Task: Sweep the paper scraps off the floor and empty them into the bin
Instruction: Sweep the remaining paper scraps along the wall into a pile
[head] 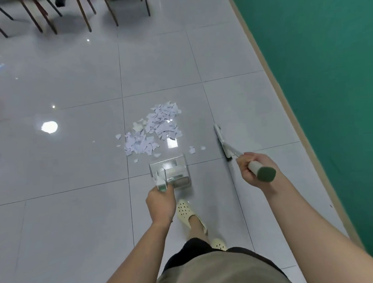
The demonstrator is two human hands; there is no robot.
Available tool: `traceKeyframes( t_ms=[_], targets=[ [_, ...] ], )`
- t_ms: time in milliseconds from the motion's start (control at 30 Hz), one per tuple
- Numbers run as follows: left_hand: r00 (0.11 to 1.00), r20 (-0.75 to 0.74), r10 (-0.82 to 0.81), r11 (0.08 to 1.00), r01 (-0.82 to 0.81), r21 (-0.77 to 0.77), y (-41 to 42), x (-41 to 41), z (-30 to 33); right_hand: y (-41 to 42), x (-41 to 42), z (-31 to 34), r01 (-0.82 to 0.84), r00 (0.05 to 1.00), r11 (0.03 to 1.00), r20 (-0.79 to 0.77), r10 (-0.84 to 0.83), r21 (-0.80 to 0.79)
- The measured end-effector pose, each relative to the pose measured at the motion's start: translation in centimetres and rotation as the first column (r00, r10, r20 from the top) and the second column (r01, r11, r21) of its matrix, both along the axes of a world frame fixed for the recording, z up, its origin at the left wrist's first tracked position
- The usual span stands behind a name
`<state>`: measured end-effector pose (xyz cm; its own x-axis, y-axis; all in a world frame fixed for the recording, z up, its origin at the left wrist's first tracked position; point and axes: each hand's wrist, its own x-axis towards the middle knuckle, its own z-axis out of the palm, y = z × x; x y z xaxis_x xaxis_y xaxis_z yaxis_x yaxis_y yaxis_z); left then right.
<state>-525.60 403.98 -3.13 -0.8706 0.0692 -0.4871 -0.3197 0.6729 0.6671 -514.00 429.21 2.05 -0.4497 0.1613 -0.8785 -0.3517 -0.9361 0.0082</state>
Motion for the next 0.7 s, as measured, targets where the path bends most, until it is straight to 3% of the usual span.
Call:
traceKeyframes(
  t_ms=[233,400,467,567,700],
  targets=[
    [0.997,0.074,0.026,0.998,-0.021,-0.061,2.2,-6.5,-3.4,4.0,-7.6,-3.3,-0.182,0.982,0.983,0.047,0.183,-0.025],
    [0.992,0.116,0.040,0.998,-0.034,-0.050,4.1,-9.2,-4.2,7.0,-10.8,-5.6,-0.199,0.963,0.980,0.191,0.191,0.024],
    [0.993,0.113,0.018,0.994,-0.006,-0.105,4.5,-11.0,-4.5,7.8,-12.6,-7.0,-0.246,0.923,0.968,0.316,0.218,0.052],
    [0.995,0.101,-0.018,0.966,0.043,-0.255,4.7,-13.8,-4.8,8.2,-14.5,-9.2,-0.555,0.666,0.831,0.612,0.426,0.026],
    [0.999,0.032,-0.026,0.917,0.036,-0.397,3.7,-15.0,-4.7,5.1,-15.6,-11.8,-0.800,0.270,0.558,0.697,0.664,-0.222]
  ],
)
